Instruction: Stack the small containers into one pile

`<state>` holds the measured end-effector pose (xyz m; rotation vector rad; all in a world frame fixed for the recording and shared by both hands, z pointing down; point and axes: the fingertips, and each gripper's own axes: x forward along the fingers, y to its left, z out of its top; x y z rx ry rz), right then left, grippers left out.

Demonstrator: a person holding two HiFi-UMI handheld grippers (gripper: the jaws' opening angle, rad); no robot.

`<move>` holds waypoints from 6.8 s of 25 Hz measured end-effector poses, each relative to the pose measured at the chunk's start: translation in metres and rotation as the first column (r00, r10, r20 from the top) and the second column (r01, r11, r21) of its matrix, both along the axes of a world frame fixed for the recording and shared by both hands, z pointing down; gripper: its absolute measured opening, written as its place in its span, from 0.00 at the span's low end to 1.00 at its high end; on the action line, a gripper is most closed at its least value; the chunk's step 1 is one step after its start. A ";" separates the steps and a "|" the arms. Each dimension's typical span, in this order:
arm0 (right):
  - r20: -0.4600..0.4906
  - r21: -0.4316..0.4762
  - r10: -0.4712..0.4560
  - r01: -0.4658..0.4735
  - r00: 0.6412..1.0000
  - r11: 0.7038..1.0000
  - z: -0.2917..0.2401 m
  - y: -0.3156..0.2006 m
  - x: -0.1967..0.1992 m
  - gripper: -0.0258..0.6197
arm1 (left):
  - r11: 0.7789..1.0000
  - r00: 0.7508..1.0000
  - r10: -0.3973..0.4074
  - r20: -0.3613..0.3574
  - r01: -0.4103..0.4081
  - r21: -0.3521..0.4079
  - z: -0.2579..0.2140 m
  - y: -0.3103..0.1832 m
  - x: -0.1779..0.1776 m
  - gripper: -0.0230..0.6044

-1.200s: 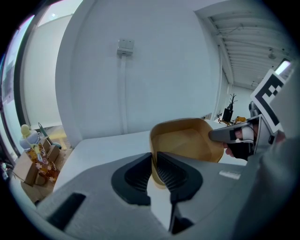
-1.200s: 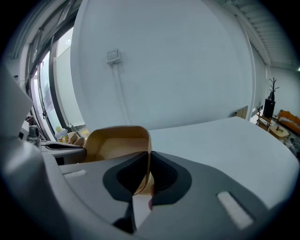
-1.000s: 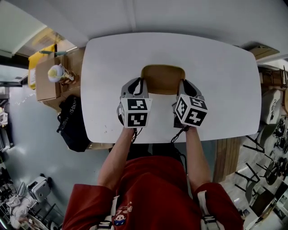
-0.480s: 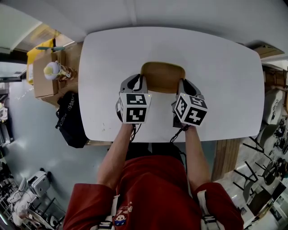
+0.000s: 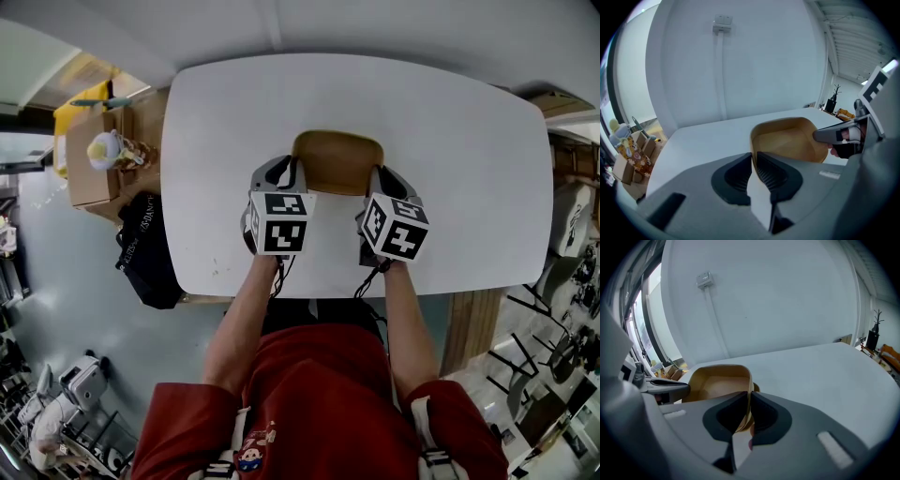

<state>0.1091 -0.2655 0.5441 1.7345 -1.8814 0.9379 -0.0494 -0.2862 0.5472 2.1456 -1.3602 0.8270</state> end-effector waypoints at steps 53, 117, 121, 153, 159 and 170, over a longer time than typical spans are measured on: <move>-0.028 0.052 0.025 -0.023 0.999 0.998 0.011 -0.019 0.000 0.18 | 1.000 1.000 -0.016 0.019 0.016 0.009 0.014 -0.019 -0.011 0.16; -0.096 0.256 0.011 0.014 0.995 0.967 -0.078 0.056 -0.045 0.04 | 0.972 0.994 0.033 -0.106 -0.007 0.234 -0.075 0.055 -0.036 0.04; -0.119 0.323 0.008 0.031 0.993 0.946 -0.107 0.071 -0.044 0.04 | 0.950 0.981 0.086 -0.174 -0.028 0.309 -0.107 0.074 -0.027 0.04; -0.095 0.768 -0.120 0.150 0.988 0.623 -0.302 0.281 0.061 0.04 | 0.645 0.970 0.079 -0.231 0.127 0.754 -0.312 0.299 0.093 0.04; -0.158 0.821 -0.115 0.195 0.981 0.537 -0.327 0.300 0.025 0.04 | 0.593 0.960 0.083 -0.268 0.169 0.787 -0.328 0.316 0.056 0.04; -0.181 0.814 -0.129 0.223 0.975 0.536 -0.322 0.296 -0.005 0.04 | 0.557 0.957 0.060 -0.284 0.204 0.805 -0.332 0.314 0.028 0.04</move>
